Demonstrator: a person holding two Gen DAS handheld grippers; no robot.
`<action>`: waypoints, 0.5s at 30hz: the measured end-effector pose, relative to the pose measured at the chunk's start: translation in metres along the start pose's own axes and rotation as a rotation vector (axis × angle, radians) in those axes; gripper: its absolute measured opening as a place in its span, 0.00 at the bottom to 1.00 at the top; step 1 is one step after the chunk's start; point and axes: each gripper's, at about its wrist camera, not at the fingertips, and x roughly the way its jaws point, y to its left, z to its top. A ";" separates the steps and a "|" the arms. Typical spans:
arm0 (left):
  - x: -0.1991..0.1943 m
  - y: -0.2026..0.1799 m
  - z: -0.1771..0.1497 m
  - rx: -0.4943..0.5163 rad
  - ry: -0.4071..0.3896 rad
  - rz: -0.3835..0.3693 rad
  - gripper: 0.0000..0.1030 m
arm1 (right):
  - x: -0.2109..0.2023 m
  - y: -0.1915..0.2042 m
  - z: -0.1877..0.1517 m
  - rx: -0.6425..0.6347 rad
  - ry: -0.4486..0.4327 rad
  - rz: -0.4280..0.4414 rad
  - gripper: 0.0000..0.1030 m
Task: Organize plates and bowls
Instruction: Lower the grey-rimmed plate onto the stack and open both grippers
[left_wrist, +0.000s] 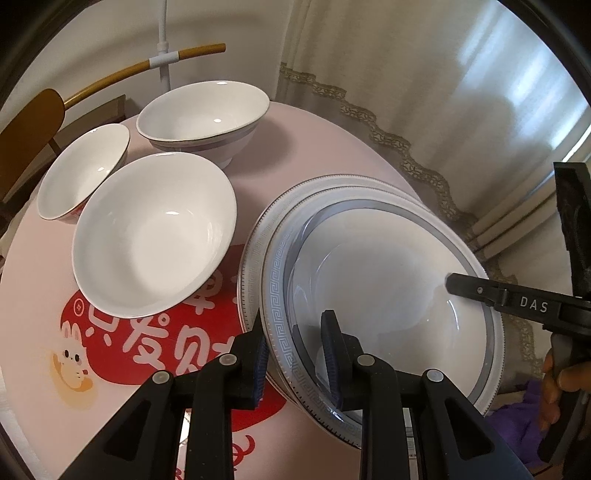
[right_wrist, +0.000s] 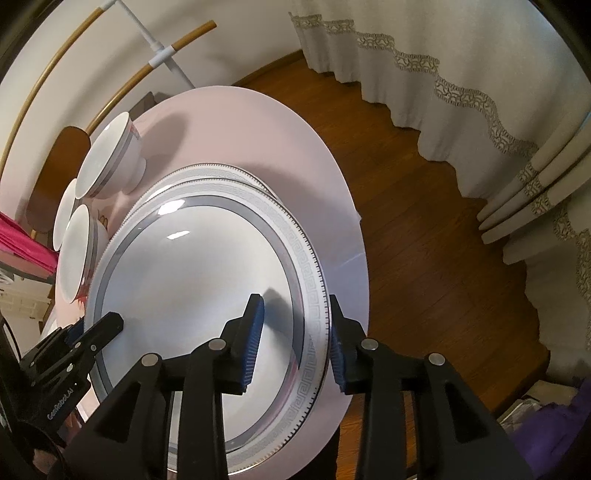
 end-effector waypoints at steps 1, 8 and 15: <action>0.000 0.000 0.000 0.000 -0.001 0.002 0.21 | 0.001 0.001 0.000 -0.001 0.000 0.000 0.32; -0.003 -0.004 -0.001 0.012 -0.006 0.008 0.31 | 0.005 -0.002 0.002 0.012 0.000 0.033 0.32; -0.003 -0.005 -0.001 0.018 -0.010 0.016 0.34 | 0.009 -0.004 0.003 0.011 -0.005 0.066 0.32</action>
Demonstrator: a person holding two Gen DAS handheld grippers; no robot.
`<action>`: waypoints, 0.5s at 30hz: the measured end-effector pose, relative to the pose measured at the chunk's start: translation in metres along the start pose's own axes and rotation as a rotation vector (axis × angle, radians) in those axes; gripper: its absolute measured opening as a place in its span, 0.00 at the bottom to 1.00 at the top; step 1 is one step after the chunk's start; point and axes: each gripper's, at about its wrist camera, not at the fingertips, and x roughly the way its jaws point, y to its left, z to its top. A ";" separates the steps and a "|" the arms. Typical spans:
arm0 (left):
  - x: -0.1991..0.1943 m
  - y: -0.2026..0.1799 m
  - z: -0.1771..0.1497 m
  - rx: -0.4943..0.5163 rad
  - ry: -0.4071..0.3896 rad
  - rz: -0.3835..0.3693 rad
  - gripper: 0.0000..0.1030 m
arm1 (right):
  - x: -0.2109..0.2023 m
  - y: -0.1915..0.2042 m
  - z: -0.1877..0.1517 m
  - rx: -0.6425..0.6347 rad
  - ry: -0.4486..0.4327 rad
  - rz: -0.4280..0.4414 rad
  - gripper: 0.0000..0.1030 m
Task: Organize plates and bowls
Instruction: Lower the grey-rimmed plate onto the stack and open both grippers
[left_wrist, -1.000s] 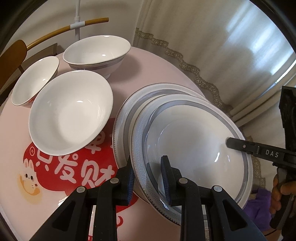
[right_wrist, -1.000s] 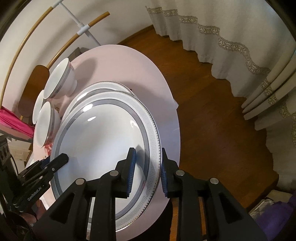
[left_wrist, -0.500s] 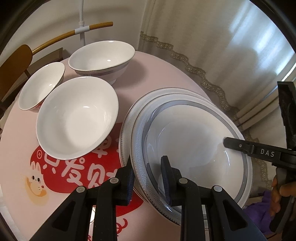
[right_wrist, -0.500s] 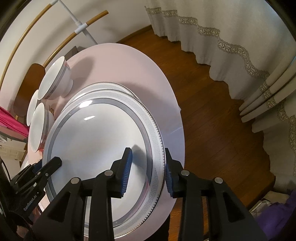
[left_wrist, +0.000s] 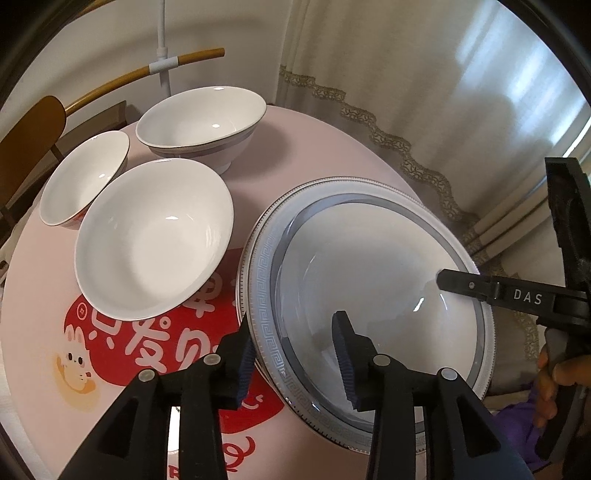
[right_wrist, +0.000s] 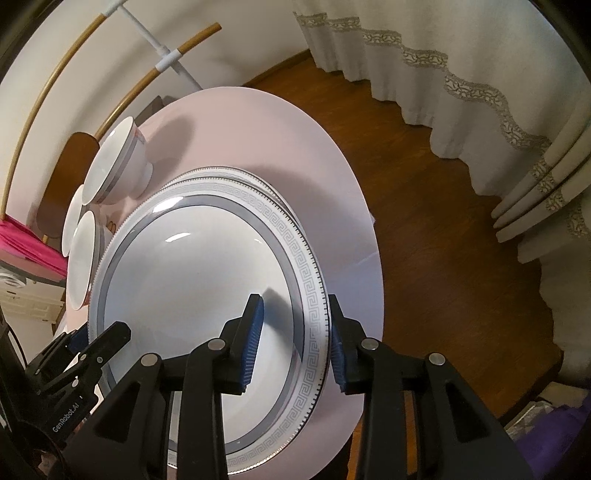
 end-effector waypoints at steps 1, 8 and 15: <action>-0.001 -0.001 0.000 0.001 -0.001 0.001 0.34 | 0.000 -0.001 0.000 0.004 -0.001 0.010 0.32; -0.003 -0.002 -0.002 0.007 0.000 0.022 0.44 | 0.003 -0.004 0.000 0.007 -0.008 0.058 0.29; -0.004 0.000 -0.003 -0.002 -0.003 0.025 0.44 | 0.007 -0.012 -0.001 0.027 -0.008 0.108 0.26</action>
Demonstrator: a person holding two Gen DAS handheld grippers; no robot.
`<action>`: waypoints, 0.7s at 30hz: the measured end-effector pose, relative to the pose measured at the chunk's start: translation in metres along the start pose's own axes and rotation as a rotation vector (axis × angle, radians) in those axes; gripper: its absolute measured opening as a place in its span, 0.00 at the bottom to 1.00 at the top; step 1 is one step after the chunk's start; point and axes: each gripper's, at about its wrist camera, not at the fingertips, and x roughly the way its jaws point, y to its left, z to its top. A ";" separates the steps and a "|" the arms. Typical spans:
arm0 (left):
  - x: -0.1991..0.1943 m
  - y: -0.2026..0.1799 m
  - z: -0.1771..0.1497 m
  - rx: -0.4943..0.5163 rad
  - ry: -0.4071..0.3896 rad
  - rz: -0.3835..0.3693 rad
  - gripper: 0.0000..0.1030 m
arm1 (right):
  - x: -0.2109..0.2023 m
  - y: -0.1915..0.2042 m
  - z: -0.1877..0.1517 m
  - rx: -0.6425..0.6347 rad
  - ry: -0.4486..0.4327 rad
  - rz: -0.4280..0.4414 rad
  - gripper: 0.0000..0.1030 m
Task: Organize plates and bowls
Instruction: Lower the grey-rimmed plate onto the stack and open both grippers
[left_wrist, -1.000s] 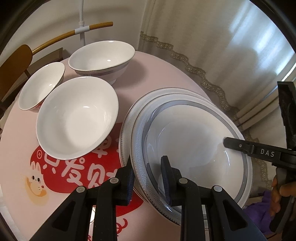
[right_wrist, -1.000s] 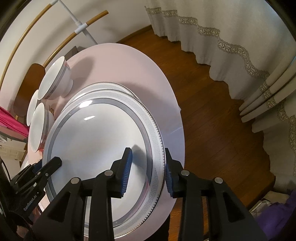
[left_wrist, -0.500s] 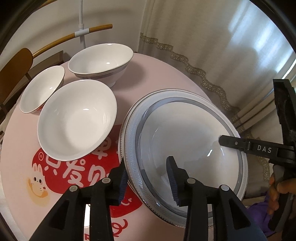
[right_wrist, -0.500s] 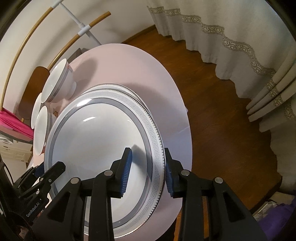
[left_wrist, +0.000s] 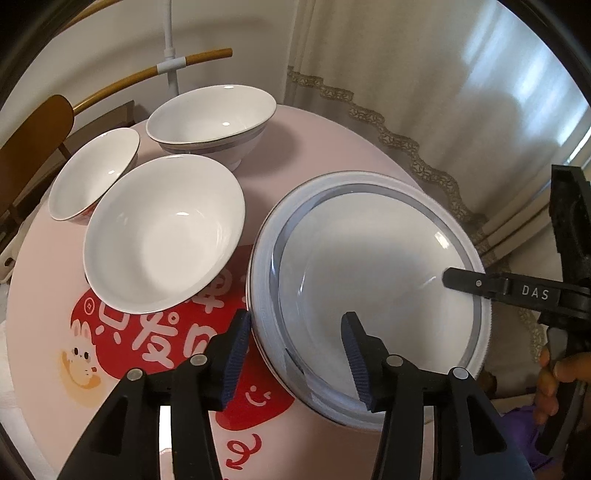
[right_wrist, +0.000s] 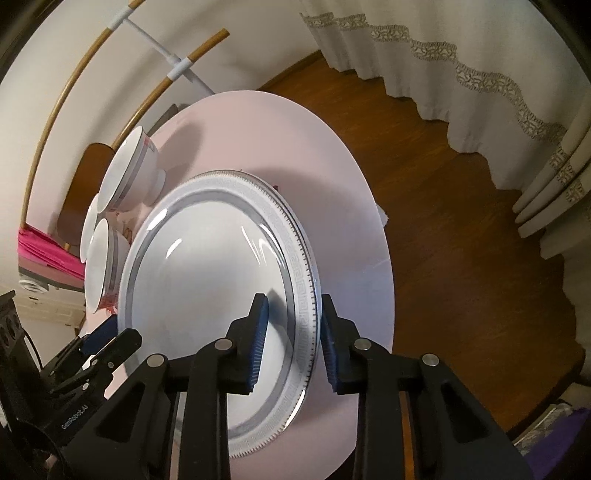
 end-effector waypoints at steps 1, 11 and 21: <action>0.000 0.000 0.000 0.000 0.001 0.000 0.44 | 0.001 0.000 0.000 0.003 0.000 0.003 0.26; -0.005 -0.005 -0.003 0.010 0.002 -0.008 0.54 | -0.001 0.001 -0.002 0.001 0.007 -0.018 0.30; -0.034 -0.006 -0.005 0.005 -0.042 -0.009 0.67 | -0.018 0.013 -0.002 -0.019 -0.004 -0.040 0.44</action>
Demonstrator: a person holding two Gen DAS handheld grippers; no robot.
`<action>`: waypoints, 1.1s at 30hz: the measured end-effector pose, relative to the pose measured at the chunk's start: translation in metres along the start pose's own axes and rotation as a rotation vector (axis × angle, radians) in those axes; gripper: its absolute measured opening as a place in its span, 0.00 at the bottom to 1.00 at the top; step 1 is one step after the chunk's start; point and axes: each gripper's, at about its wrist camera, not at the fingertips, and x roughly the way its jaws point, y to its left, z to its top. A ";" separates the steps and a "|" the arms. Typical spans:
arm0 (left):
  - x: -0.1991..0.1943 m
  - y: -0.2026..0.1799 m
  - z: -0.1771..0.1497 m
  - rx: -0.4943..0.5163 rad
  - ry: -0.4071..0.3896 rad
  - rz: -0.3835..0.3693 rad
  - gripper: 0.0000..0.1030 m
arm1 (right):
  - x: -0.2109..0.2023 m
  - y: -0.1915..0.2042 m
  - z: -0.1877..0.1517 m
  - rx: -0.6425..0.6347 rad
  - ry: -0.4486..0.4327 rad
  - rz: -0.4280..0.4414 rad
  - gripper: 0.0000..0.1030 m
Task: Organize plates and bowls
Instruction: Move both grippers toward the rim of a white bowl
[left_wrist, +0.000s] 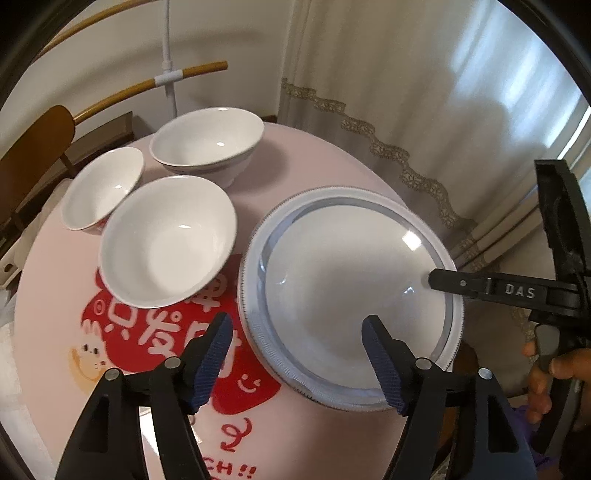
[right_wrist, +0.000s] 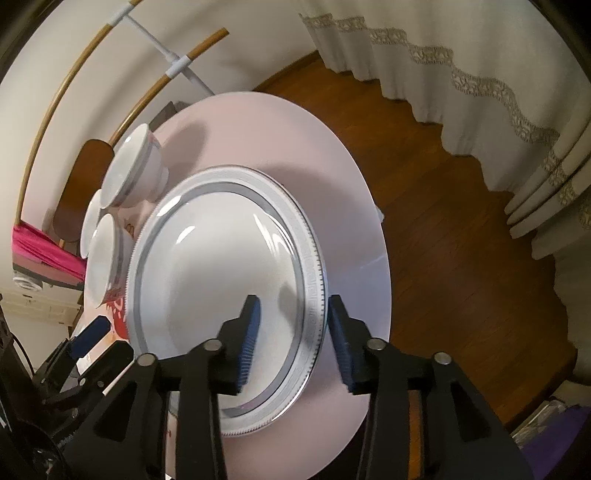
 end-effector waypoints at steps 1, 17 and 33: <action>-0.003 0.002 0.000 -0.006 -0.005 0.006 0.68 | -0.005 0.003 0.000 -0.010 -0.007 -0.002 0.45; -0.073 0.045 0.001 -0.051 -0.093 0.156 0.78 | -0.039 0.063 0.000 -0.089 -0.064 0.078 0.60; -0.057 0.132 0.034 -0.149 -0.051 0.115 0.79 | -0.022 0.141 0.004 -0.123 -0.064 0.069 0.60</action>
